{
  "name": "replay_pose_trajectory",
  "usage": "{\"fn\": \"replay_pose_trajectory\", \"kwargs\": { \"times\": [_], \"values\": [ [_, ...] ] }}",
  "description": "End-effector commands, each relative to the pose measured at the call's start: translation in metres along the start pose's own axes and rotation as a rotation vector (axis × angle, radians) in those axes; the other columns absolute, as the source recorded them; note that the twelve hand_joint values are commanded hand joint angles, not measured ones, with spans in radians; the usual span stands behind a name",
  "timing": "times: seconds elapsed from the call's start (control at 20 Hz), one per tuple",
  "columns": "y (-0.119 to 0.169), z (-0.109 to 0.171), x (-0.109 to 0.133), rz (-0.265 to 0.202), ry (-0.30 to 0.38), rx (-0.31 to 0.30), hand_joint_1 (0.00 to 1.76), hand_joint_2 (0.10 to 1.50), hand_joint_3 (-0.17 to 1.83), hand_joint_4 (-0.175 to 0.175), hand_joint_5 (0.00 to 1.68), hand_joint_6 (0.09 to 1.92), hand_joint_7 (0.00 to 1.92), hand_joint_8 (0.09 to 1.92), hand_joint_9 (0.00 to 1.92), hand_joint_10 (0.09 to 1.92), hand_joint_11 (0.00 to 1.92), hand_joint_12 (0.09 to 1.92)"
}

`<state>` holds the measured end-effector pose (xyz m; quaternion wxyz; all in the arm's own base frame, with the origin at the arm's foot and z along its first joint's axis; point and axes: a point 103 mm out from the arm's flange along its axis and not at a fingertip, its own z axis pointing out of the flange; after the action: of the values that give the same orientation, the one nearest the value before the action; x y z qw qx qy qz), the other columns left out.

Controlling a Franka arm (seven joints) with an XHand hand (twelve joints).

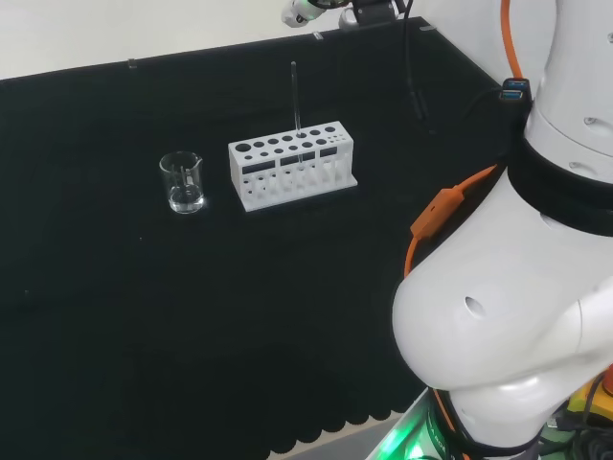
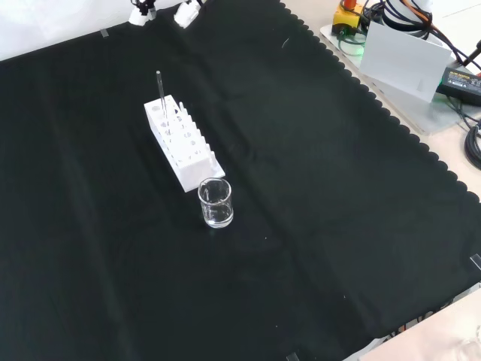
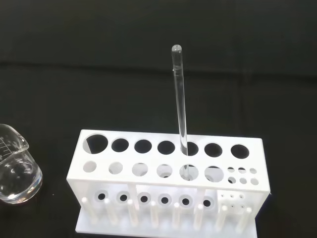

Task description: Take the glass rod from the white test tube rack.

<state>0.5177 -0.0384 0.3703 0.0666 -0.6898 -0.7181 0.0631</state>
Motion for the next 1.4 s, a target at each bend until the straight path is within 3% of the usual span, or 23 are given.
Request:
{"fn": "replay_pose_trajectory", "kwargs": {
  "times": [0.05, 0.65, 1.4],
  "values": [
    [0.013, 0.021, 0.004, -0.022, 0.004, 0.015, 0.67, 1.21, -0.17, -0.132, 0.44, 0.09, 0.53, 0.78, 0.71, 0.70, 0.51, 1.32],
    [0.025, 0.046, 0.010, -0.050, 0.020, 0.049, 0.66, 1.21, -0.17, -0.132, 0.44, 0.09, 0.54, 0.77, 0.71, 0.69, 0.50, 1.32],
    [0.033, 0.073, -0.001, -0.069, 0.057, 0.059, 0.63, 1.21, -0.17, -0.127, 0.44, 0.09, 0.54, 0.77, 0.71, 0.69, 0.50, 1.32]
  ]
}}
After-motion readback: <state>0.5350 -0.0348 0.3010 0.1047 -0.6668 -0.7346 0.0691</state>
